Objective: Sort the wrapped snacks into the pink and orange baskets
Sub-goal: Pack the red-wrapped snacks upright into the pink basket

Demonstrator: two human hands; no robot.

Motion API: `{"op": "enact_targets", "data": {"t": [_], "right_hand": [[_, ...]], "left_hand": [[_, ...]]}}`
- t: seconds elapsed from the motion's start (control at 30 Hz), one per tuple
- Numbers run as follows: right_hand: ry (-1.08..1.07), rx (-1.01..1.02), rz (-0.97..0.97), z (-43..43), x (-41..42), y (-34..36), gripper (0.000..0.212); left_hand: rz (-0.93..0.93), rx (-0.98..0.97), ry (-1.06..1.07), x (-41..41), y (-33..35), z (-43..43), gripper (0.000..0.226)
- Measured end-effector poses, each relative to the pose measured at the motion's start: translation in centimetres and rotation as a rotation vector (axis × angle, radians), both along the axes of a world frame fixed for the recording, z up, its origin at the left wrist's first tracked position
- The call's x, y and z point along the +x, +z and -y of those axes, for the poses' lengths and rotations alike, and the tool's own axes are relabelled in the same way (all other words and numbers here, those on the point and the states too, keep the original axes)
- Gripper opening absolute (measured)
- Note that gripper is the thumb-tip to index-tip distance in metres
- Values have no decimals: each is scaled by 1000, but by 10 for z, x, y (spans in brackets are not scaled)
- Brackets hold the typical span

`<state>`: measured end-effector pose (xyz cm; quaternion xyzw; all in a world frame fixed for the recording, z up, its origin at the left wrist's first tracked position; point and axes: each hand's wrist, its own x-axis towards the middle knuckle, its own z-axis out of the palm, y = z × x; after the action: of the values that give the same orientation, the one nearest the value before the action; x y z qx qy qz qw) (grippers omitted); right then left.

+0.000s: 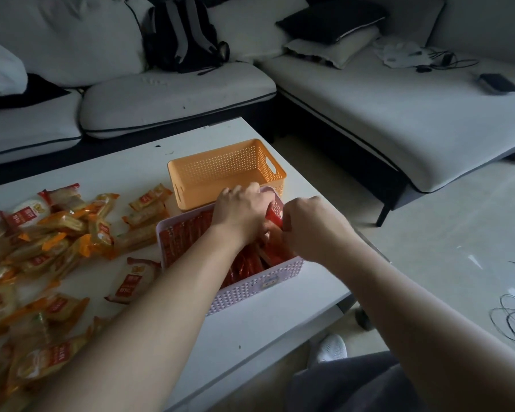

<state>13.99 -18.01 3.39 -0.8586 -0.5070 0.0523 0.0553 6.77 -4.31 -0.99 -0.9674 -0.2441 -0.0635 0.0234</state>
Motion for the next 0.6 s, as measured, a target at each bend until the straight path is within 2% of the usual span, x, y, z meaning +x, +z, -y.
{"op": "enact_targets", "data": {"t": [0.07, 0.17, 0.23, 0.3, 0.4, 0.5, 0.6], "right_hand": [[13, -80, 71, -6, -5, -8, 24], [53, -172, 89, -9, -8, -1, 16], [48, -147, 131, -10, -13, 10, 12], [47, -59, 145, -16, -25, 19, 14], [127, 95, 22, -38, -63, 27, 28], [288, 182, -206, -60, -119, 32, 30], [423, 175, -328, -75, -174, 17, 28]], "left_hand": [[12, -61, -8, -4, -2, 1, 29], [119, -302, -26, -21, 1, -2, 35], [225, -378, -18, -41, 8, -5, 36], [310, -376, 2, -67, 14, -9, 28], [407, -392, 70, -124, 23, -21, 17], [454, -399, 202, -202, 30, -31, 6], [338, -374, 413, -279, 23, -40, 16]]}}
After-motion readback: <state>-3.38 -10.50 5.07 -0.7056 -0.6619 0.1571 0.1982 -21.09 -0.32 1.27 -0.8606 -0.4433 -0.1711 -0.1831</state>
